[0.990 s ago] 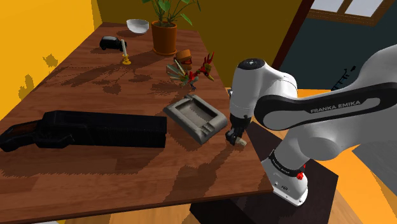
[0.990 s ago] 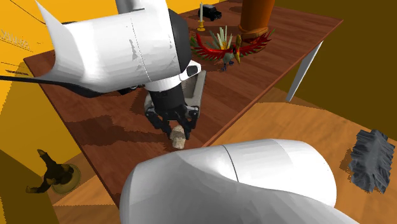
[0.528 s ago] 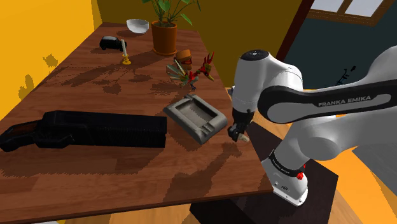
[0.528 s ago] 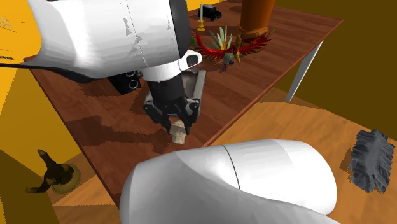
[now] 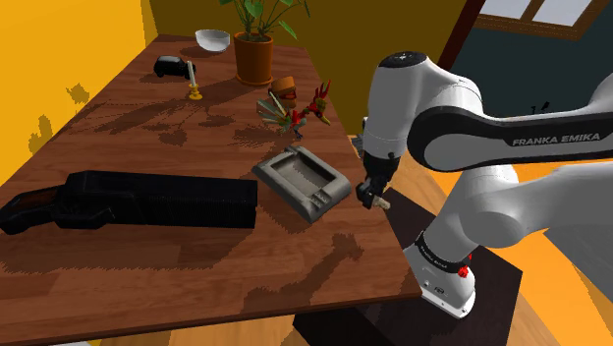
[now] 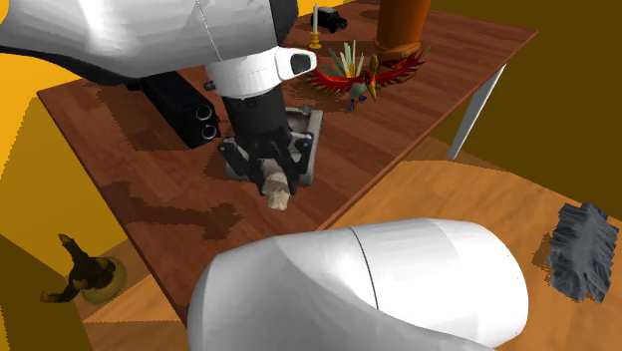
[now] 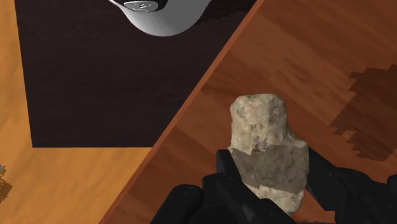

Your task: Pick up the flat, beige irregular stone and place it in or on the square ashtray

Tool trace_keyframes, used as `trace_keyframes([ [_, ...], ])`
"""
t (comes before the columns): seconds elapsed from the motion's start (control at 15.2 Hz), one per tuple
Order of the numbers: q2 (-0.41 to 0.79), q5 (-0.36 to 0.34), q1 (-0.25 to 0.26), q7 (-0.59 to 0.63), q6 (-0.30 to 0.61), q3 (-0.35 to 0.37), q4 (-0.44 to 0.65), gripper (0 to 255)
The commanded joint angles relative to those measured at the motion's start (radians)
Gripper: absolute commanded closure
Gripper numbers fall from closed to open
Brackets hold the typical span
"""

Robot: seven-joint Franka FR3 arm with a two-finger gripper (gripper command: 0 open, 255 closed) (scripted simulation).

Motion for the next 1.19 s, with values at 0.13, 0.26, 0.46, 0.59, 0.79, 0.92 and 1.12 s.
trace_keyframes([
  [0.13, -0.017, -0.015, -0.006, -0.004, -0.064, -0.015, 0.048, 255],
  [0.26, -0.022, -0.021, -0.009, -0.006, -0.093, -0.022, 0.072, 255],
  [0.46, -0.027, -0.03, -0.014, -0.008, -0.136, -0.031, 0.109, 255],
  [0.59, 0.023, -0.04, -0.03, -0.013, -0.117, -0.032, 0.142, 255],
  [0.79, 0.171, -0.064, -0.073, -0.022, -0.047, -0.027, 0.223, 255],
  [0.92, 0.265, -0.082, -0.099, -0.024, -0.012, -0.022, 0.282, 255],
  [1.12, 0.4, -0.111, -0.134, -0.02, 0.028, -0.014, 0.378, 255],
])
